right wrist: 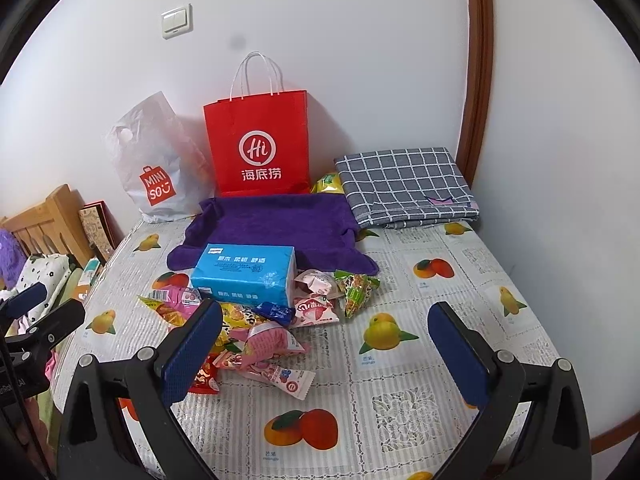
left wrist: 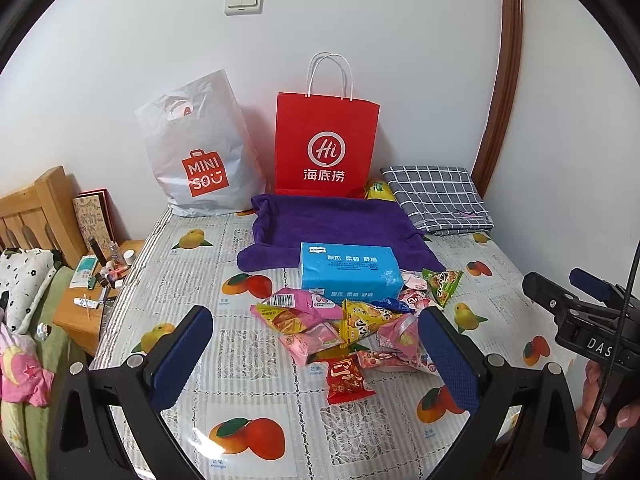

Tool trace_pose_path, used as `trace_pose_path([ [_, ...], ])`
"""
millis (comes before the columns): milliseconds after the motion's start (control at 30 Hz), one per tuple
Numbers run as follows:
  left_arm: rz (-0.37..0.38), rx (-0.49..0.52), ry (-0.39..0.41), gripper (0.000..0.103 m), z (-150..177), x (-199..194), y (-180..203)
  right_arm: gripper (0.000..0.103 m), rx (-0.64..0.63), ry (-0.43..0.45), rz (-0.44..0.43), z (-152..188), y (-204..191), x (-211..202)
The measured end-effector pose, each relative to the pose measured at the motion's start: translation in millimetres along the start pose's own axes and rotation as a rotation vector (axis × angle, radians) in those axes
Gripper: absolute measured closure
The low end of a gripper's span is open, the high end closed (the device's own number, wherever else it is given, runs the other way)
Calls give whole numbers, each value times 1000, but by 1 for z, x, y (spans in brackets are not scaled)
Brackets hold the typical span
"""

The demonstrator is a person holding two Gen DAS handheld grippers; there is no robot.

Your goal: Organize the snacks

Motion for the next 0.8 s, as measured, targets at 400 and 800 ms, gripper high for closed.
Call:
trace_pose_path([
  [400,2,-2,1,0,0,0,1,2,-11,1,-10,-3,-7,-1],
  [800,10,1,-1,0,0,0,3,2,-10,6,-9,-2,-8,-2],
])
Point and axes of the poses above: each gripper's, at about its wrist camera, not at the fingertips, and x roughly the way its jaws point, y to its right, z to its underside, the point moved 6 cm from there along x, roughly the way its jaws point, and after that the axes turned 4 degrees about -z, right-handed, at the moved point
